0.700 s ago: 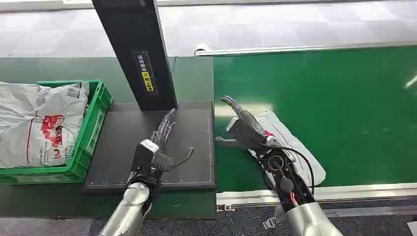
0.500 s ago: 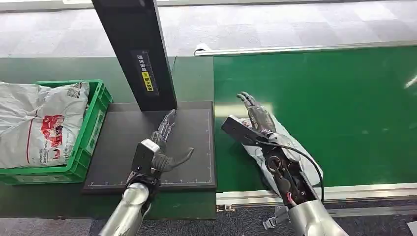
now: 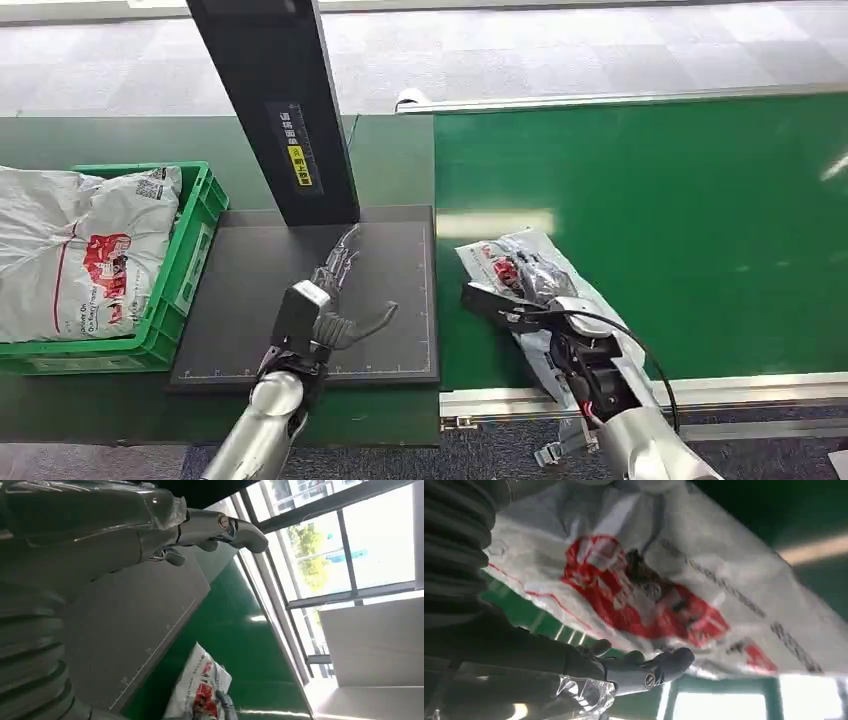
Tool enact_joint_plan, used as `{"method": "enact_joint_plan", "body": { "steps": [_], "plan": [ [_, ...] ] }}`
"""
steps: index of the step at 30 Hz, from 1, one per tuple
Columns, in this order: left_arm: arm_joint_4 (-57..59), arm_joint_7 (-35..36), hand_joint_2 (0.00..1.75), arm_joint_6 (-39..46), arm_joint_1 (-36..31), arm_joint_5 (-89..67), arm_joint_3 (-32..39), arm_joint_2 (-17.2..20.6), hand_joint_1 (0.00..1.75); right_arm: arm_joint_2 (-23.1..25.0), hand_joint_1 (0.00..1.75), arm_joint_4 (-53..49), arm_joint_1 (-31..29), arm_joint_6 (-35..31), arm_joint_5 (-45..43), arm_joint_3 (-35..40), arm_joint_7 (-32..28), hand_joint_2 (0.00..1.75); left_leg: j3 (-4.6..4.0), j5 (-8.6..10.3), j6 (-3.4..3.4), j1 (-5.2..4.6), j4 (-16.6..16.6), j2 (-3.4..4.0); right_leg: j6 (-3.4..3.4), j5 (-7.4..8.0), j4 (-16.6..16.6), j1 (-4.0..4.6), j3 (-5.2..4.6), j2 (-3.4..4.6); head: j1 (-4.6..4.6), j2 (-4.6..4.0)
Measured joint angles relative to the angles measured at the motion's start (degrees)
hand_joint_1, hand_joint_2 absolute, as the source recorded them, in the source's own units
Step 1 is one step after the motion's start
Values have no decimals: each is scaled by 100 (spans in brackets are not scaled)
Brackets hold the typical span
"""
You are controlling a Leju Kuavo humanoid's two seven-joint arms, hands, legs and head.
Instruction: Moved the parcel from conveyor to table for the left to box.
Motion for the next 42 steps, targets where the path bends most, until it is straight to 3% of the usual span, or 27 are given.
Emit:
{"method": "enact_joint_plan", "body": {
  "steps": [8,9,10,11,15,22,23,24,40,41,42],
  "plan": [
    [2,87,175,4,-19,-13,-7,-26,0,-7,0,375,-74,294,35,33,72,175,0,0,0,0,0,0,0,0,0,0,1,0,0,0],
    [2,101,175,7,-22,-13,-9,-28,0,-7,14,411,-91,308,35,33,81,175,0,0,0,0,0,1,0,0,0,0,1,0,-2,0],
    [2,103,175,9,-23,-13,-11,-35,0,-7,140,446,-106,321,37,33,90,175,0,0,0,0,0,1,0,0,0,0,1,0,0,0],
    [2,103,175,11,-24,-13,-11,-42,0,-7,166,472,-120,338,37,33,96,175,0,0,0,0,0,1,0,0,0,0,2,-1,0,0],
    [2,107,175,28,-24,-13,-13,-55,0,18,175,553,-172,317,55,39,87,175,0,0,0,0,0,1,0,0,0,-1,2,0,0,0],
    [2,116,175,35,-23,-13,-4,-55,0,39,175,603,-278,293,52,94,-59,175,1,0,0,0,0,1,0,0,0,0,2,-1,-2,0],
    [2,118,175,35,-23,-13,-4,-55,0,39,173,609,-290,297,52,96,-61,175,1,0,0,0,0,1,0,0,0,0,2,-1,0,0],
    [2,118,175,35,-23,-13,-2,-55,0,39,134,616,-300,297,55,96,-83,175,1,0,0,0,0,1,0,0,0,0,3,-1,-2,0],
    [2,120,175,35,-23,-13,9,-55,0,72,134,644,-332,153,140,157,-282,175,0,0,0,0,0,0,0,0,0,0,3,-1,0,0],
    [2,122,175,35,-23,-13,9,-55,0,72,173,644,-333,153,140,162,-282,175,0,0,0,0,0,0,0,0,0,0,3,-1,0,0],
    [2,122,175,35,-23,-13,9,-55,0,74,175,644,-333,150,140,164,-282,175,0,0,0,0,0,0,0,0,0,0,3,-1,0,0]
  ]
}}
